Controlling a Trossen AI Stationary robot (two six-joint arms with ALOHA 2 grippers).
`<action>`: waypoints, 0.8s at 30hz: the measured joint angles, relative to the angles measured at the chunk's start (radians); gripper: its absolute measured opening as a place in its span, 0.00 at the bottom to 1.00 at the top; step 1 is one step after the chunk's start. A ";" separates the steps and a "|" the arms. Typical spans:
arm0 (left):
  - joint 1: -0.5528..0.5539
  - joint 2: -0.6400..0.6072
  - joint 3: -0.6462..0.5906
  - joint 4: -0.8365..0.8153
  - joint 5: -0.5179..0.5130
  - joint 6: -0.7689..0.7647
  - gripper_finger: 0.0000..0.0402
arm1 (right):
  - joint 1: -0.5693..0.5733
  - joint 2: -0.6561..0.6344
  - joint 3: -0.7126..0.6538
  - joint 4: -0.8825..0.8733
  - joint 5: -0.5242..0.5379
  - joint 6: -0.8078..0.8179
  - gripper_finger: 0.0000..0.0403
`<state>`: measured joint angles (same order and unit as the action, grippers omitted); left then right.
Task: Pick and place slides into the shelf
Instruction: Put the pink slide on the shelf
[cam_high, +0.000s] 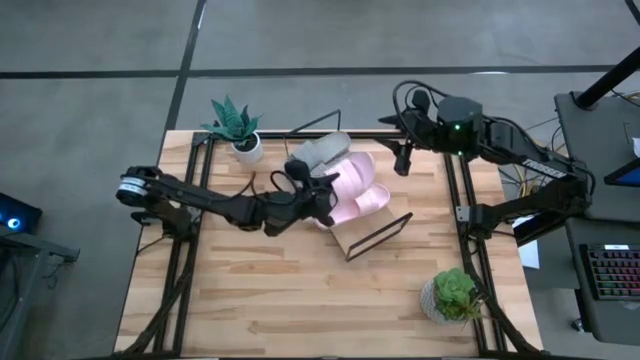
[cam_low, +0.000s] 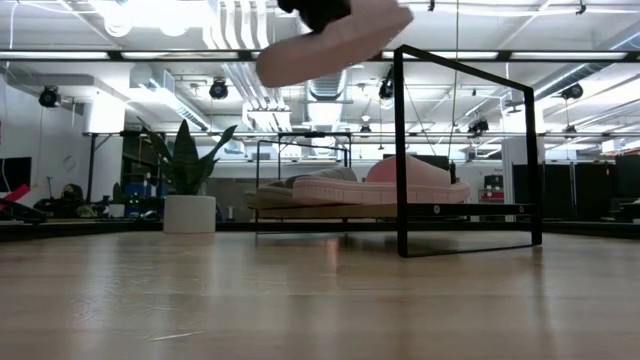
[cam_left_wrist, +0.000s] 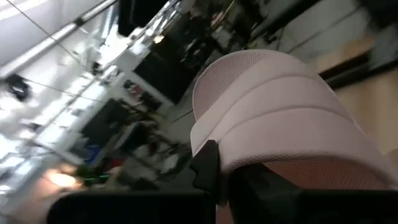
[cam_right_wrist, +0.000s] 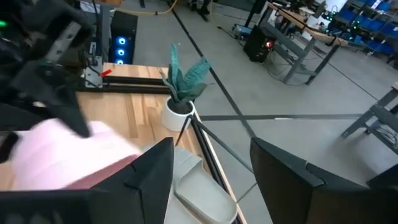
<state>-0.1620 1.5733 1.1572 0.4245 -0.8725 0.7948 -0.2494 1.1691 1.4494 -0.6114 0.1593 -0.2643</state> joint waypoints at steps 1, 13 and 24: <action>-0.002 0.003 0.000 -0.001 0.020 -0.044 0.00 | -0.003 -0.002 0.000 -0.004 0.000 -0.002 0.50; -0.006 0.233 0.119 0.097 -0.028 -0.037 0.00 | -0.020 -0.005 0.000 -0.030 0.000 0.002 0.50; -0.031 0.352 0.217 0.099 -0.050 -0.104 0.00 | -0.047 -0.039 0.000 -0.075 0.000 0.002 0.50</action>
<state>-0.1932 1.9252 1.3742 0.5234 -0.9224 0.6910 -0.2961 1.1301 1.4494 -0.6862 0.1592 -0.2626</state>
